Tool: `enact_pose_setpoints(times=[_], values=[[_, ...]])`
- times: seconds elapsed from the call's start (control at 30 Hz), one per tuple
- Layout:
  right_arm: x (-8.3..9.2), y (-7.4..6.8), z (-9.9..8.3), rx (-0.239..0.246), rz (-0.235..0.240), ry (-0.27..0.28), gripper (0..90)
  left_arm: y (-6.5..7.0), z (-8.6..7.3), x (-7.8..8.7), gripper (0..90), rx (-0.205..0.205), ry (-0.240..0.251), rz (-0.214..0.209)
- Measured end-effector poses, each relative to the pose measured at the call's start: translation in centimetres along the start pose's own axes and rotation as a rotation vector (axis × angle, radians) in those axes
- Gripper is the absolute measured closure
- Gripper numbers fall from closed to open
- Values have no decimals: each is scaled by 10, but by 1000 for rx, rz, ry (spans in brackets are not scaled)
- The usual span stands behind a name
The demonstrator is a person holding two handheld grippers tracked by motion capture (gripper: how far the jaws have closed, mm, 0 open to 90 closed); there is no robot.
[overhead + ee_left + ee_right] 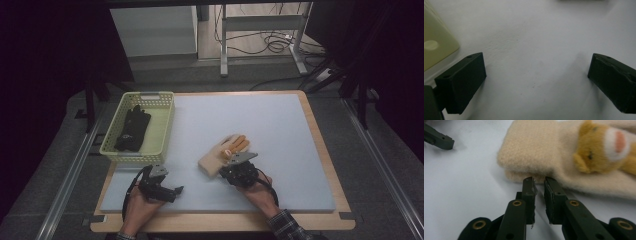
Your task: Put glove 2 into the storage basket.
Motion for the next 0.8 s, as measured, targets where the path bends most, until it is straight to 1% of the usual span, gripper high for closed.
enact_pose_setpoints(times=[0.23,0.47,0.67,0.8], values=[[14,12,-4,-11,-29,2,697,0,0,0,24,1,1,-1],[28,26,-12,-42,-55,1,649,0,0,1,45,10,2,1],[42,38,-16,-53,-93,9,588,-1,0,1,55,15,4,3],[53,46,-19,-70,-120,17,529,-1,0,1,60,17,6,6]])
Point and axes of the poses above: each handheld gripper's, and its own axes: x roughly backward along the jaws, z roughly out of its top, y roughly to its right, the point moved 4 cm from there along -x, roughly forward along the jaws, and after that the axes turned 11 degrees about -z, right-handed, at the moved point
